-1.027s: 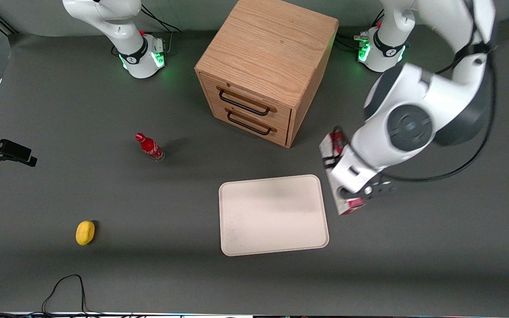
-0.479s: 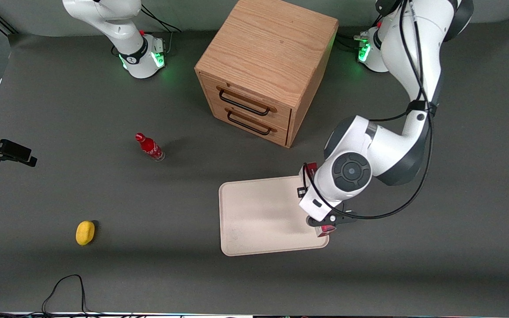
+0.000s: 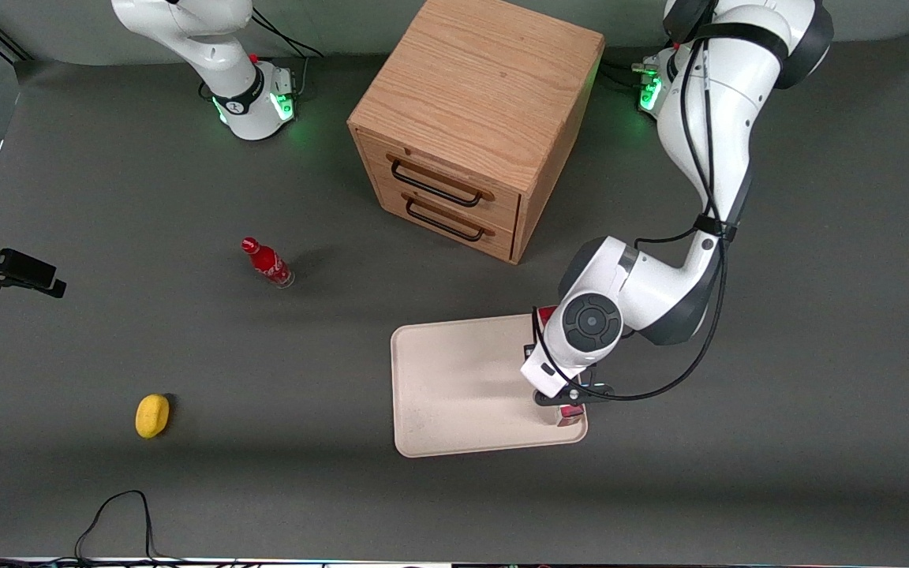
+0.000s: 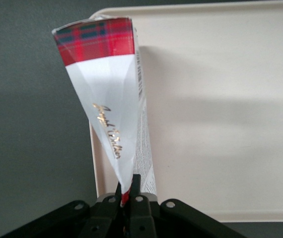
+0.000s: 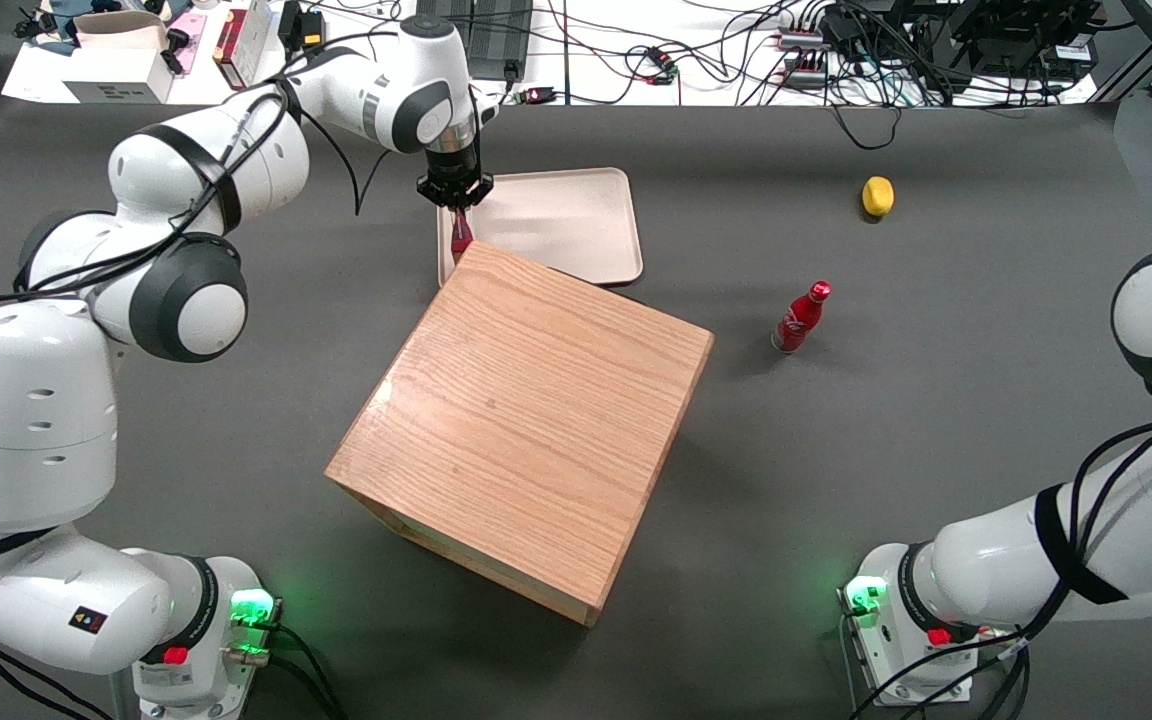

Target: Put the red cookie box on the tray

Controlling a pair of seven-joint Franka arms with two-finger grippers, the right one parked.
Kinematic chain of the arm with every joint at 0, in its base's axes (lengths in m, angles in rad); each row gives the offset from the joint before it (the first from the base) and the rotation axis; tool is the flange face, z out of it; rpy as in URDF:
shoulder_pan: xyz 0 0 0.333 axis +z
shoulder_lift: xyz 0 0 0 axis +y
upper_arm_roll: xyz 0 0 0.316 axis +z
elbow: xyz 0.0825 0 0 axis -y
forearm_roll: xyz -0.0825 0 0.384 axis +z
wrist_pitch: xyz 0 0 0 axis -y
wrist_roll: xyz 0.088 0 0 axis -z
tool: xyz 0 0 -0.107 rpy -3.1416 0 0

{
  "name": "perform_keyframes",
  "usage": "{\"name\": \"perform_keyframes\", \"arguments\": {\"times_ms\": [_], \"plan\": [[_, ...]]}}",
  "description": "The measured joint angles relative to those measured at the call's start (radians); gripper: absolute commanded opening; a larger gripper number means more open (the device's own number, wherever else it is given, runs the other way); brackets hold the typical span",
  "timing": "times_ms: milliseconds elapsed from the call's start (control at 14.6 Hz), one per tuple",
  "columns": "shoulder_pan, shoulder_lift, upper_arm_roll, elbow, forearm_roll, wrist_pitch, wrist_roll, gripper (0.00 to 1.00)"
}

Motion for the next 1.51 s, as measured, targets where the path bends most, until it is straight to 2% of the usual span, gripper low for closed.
{"name": "perform_keyframes", "arguments": {"times_ms": [342,411,479,548,1096,1301,1507], "plan": [[0.001,0.012,0.000,-0.002,0.002,0.011,0.002,0.00],[0.002,0.012,0.000,-0.002,0.002,0.012,0.002,0.35],[0.002,0.012,0.000,-0.002,0.002,0.012,0.002,0.96],[0.002,0.012,0.000,-0.002,0.002,0.012,0.002,1.00],[0.017,-0.021,0.001,0.007,0.002,-0.035,0.002,1.00],[0.034,-0.114,0.002,-0.011,0.002,-0.111,0.002,1.00],[0.081,-0.269,0.004,-0.132,0.002,-0.129,0.028,1.00]]}}
